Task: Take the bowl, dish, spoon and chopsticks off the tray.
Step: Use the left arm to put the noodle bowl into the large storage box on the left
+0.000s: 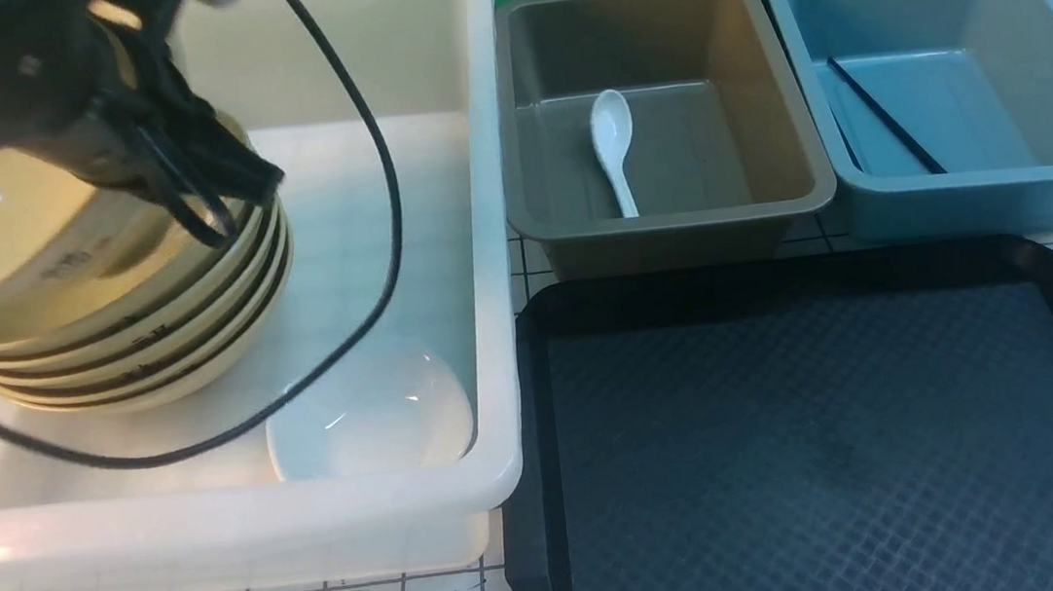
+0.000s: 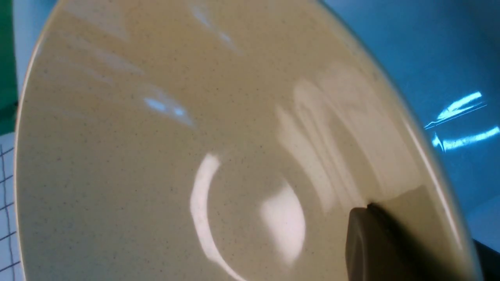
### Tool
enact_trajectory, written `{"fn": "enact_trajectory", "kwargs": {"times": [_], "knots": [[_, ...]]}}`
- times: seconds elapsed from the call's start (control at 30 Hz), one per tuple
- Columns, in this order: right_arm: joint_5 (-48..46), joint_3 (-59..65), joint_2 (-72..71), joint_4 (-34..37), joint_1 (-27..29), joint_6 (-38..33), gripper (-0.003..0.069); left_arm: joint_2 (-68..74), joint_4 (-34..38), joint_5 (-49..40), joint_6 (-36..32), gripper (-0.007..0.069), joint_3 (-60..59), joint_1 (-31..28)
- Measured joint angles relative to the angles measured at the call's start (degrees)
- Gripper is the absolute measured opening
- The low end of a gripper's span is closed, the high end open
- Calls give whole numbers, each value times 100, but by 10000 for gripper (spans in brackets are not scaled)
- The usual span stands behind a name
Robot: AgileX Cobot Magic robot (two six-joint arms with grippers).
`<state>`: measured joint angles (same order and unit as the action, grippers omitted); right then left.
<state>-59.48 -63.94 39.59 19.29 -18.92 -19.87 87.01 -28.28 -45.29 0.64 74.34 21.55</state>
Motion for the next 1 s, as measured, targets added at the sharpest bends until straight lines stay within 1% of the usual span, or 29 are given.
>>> {"fn": "enact_trajectory", "kwargs": {"times": [0.33, 0.4, 0.5, 0.57, 0.63, 0.73, 0.77, 0.83, 0.87, 0.93, 0.97, 1.0], "knots": [[-216, 0, 0, 12, 0, -149, 47, 270, 233, -1, -12, 26, 0, 0], [-216, 0, 0, 34, 0, -175, 47, 270, 228, -59, -64, 98, 0, 0], [-216, 0, 0, 41, 0, -232, 47, 106, 197, -156, -64, 250, 0, 29], [-216, 0, 0, 41, 0, -243, 47, -69, 184, -265, -64, 335, 0, 104], [-216, 0, 0, 41, 0, -255, 47, -376, 234, -434, 90, 435, 0, 258], [-216, 0, 0, 41, 0, -255, 47, -854, 511, -569, 463, 519, 0, 510], [-216, 0, 0, 41, 0, -255, 47, -1027, 657, -570, 648, 527, 5, 579], [-216, 0, 0, 41, 0, -257, 47, -1329, 1002, -574, 1063, 510, 5, 659], [-216, 0, 0, 41, 0, -257, 47, -1460, 1179, -584, 1221, 470, 5, 670], [-246, 0, 0, 41, 0, -252, 47, -1696, 1485, -628, 1472, 345, -1, 675], [-324, 0, 0, 41, 0, -252, 47, -1890, 1679, -609, 1541, 233, -77, 681], [-372, 0, 0, 41, 0, -252, 47, -2050, 1814, -577, 1547, 176, -138, 681]]}}
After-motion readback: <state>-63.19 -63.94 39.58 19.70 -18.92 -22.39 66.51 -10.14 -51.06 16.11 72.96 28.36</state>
